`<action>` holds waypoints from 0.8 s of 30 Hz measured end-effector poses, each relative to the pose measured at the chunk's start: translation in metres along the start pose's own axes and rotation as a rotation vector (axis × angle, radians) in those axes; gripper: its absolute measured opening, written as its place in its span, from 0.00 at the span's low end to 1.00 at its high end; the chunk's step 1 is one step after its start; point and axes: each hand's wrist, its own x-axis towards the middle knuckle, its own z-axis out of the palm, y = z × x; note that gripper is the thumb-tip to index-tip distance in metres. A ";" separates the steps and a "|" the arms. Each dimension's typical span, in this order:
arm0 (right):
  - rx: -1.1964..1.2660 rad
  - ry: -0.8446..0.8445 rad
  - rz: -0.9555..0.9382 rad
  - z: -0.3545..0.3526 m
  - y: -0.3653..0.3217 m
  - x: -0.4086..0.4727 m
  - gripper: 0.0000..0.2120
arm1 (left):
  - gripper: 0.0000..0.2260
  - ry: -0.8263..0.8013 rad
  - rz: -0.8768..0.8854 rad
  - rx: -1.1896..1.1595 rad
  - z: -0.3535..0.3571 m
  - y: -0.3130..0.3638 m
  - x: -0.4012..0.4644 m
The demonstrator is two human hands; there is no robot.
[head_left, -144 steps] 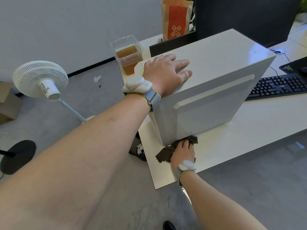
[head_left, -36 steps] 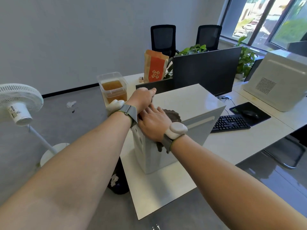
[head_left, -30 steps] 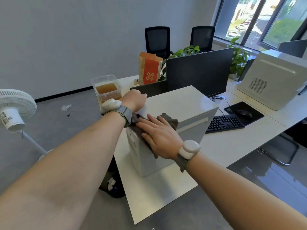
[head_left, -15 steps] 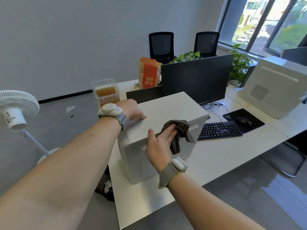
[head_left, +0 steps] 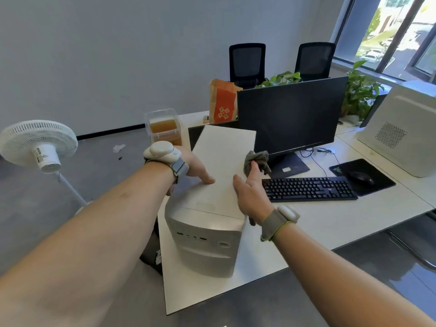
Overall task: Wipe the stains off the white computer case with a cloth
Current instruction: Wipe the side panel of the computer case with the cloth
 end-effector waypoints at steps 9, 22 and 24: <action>-0.410 -0.321 -0.043 -0.027 -0.020 0.049 0.33 | 0.31 -0.081 0.010 0.063 0.004 -0.001 -0.033; -0.457 0.060 -0.006 -0.034 -0.015 0.021 0.12 | 0.21 0.213 0.312 0.201 0.011 0.006 -0.057; -0.465 0.055 0.077 -0.045 -0.007 0.007 0.13 | 0.16 0.249 0.411 0.106 0.020 0.025 -0.055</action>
